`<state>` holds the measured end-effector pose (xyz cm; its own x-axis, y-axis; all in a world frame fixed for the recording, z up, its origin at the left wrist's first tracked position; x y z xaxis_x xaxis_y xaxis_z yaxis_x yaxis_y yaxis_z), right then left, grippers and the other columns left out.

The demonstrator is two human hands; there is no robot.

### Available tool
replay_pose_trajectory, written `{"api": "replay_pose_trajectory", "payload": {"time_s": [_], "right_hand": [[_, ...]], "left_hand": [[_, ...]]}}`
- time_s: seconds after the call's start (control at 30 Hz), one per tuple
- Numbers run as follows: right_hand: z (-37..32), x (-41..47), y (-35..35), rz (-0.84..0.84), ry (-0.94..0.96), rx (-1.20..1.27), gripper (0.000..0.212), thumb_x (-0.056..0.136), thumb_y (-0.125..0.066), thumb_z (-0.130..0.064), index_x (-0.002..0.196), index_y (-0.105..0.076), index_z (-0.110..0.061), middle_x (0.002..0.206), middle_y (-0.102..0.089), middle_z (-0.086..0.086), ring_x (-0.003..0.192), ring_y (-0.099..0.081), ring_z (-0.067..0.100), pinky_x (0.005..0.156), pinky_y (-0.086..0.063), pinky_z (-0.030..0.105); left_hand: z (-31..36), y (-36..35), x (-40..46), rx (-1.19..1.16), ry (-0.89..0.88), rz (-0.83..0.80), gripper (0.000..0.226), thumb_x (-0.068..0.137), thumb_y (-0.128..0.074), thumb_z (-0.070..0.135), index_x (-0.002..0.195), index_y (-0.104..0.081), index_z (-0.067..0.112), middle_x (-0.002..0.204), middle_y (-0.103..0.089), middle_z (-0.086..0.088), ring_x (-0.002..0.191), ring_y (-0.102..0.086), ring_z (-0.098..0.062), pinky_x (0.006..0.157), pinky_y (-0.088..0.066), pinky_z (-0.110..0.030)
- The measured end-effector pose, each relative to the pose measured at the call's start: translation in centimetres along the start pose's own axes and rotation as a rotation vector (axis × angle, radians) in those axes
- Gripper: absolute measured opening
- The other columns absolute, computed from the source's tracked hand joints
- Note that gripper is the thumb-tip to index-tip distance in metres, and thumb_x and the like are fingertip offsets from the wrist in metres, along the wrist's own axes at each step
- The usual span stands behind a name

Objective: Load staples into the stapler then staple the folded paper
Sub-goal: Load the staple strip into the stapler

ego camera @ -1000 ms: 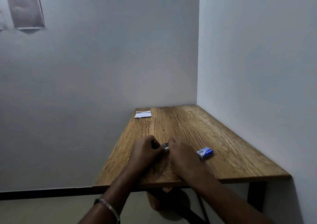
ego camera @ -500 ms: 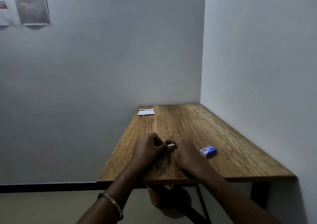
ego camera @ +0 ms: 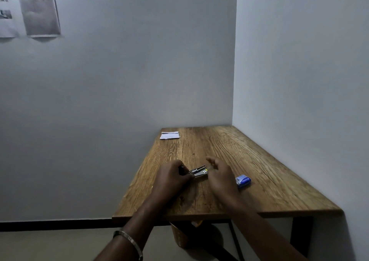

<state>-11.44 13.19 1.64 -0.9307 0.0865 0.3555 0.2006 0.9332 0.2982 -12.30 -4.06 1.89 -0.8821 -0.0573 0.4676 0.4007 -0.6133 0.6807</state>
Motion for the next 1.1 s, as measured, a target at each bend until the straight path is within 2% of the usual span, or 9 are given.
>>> {"api": "replay_pose_trajectory", "payload": {"time_s": [0.13, 0.23, 0.33, 0.4, 0.57, 0.7, 0.8, 1.0, 1.1], "right_hand": [[2.8, -1.4, -1.3, 0.038, -0.404, 0.489, 0.023, 0.101, -0.046, -0.008, 0.115, -0.063, -0.006, 0.130, -0.060, 0.019, 0.123, -0.056, 0.028, 0.110, -0.043, 0.045], [3.3, -2.4, -2.3, 0.035, -0.596, 0.777, 0.021, 0.099, -0.043, -0.003, 0.084, -0.057, -0.006, 0.112, -0.062, 0.021, 0.115, -0.054, 0.024, 0.105, -0.044, 0.045], [2.9, -2.9, -3.7, -0.018, -0.681, 0.948, 0.028, 0.099, -0.041, -0.004, 0.121, -0.055, 0.006, 0.137, -0.053, 0.024, 0.136, -0.046, 0.033, 0.110, -0.039, 0.043], [2.2, -3.2, -4.4, -0.066, -0.709, 1.033, 0.042, 0.100, -0.039, -0.005, 0.140, -0.043, 0.007, 0.138, -0.053, 0.024, 0.139, -0.043, 0.035, 0.109, -0.039, 0.043], [0.9, -3.2, -4.8, -0.091, -0.711, 1.170, 0.044, 0.105, -0.035, -0.019, 0.145, -0.040, 0.001, 0.123, -0.057, 0.020, 0.108, -0.059, 0.030, 0.098, -0.045, 0.041], [0.4, -2.9, -4.7, -0.091, -0.720, 1.274, 0.036, 0.104, -0.037, -0.022, 0.121, -0.059, 0.001, 0.091, -0.062, 0.016, 0.078, -0.060, 0.024, 0.076, -0.049, 0.036], [0.2, -2.6, -4.4, -0.069, -0.695, 1.328, 0.033, 0.103, -0.036, -0.018, 0.103, -0.064, 0.000, 0.084, -0.065, 0.015, 0.074, -0.062, 0.023, 0.070, -0.050, 0.035], [0.7, -2.8, -4.3, -0.026, -0.699, 1.329, 0.032, 0.101, -0.040, -0.015, 0.118, -0.060, 0.003, 0.090, -0.066, 0.018, 0.078, -0.064, 0.026, 0.070, -0.053, 0.037], [0.9, -2.7, -4.2, -0.064, -0.694, 1.282, 0.035, 0.100, -0.041, -0.011, 0.124, -0.057, 0.008, 0.103, -0.065, 0.024, 0.090, -0.065, 0.032, 0.082, -0.054, 0.040]], "left_hand": [[0.5, -0.1, 0.1, 0.038, -0.047, -0.033, 0.017, 0.083, -0.076, 0.029, 0.095, -0.071, 0.018, 0.091, -0.072, 0.004, 0.082, -0.066, -0.010, 0.078, -0.059, -0.038], [0.9, -0.1, -0.1, 0.053, -0.103, -0.057, 0.013, 0.084, -0.075, 0.026, 0.095, -0.071, 0.020, 0.091, -0.072, 0.006, 0.081, -0.065, -0.005, 0.077, -0.059, -0.035], [0.9, 0.4, -0.5, 0.037, -0.110, -0.002, 0.014, 0.084, -0.077, 0.027, 0.096, -0.072, 0.024, 0.092, -0.073, 0.009, 0.083, -0.066, -0.001, 0.075, -0.059, -0.026], [1.2, 1.1, -0.7, -0.010, -0.103, 0.081, 0.014, 0.082, -0.078, 0.029, 0.095, -0.073, 0.027, 0.092, -0.074, 0.012, 0.085, -0.067, 0.002, 0.074, -0.059, -0.022], [3.7, 2.2, -1.9, 0.117, -0.272, 0.234, 0.014, 0.084, -0.077, 0.026, 0.097, -0.073, 0.027, 0.089, -0.075, 0.010, 0.077, -0.068, -0.001, 0.064, -0.060, -0.027], [7.9, 2.7, -4.1, 0.455, -0.706, 0.402, 0.019, 0.075, -0.083, 0.017, 0.092, -0.075, 0.017, 0.093, -0.078, 0.003, 0.079, -0.072, -0.017, 0.055, -0.058, -0.031], [9.4, 2.8, -5.3, 0.555, -0.865, 0.483, 0.014, 0.076, -0.081, 0.018, 0.089, -0.076, 0.016, 0.104, -0.077, 0.003, 0.087, -0.072, -0.020, 0.060, -0.058, -0.031], [8.8, 2.2, -4.4, 0.507, -0.775, 0.389, 0.016, 0.078, -0.080, 0.017, 0.093, -0.074, 0.013, 0.101, -0.077, 0.002, 0.085, -0.070, -0.019, 0.054, -0.056, -0.029], [7.6, 2.0, -3.5, 0.417, -0.658, 0.302, 0.019, 0.078, -0.081, 0.016, 0.095, -0.073, 0.013, 0.094, -0.077, 0.002, 0.081, -0.070, -0.019, 0.053, -0.057, -0.032]]}}
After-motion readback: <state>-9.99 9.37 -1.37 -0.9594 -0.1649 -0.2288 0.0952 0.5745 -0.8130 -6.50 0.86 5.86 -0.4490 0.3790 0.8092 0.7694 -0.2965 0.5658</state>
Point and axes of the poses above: each hand's wrist, its own x-axis towards the middle knuckle, its own y-axis out of the back of the hand, z = x × y, the point moved 9 cm from there along x, towards the middle knuckle
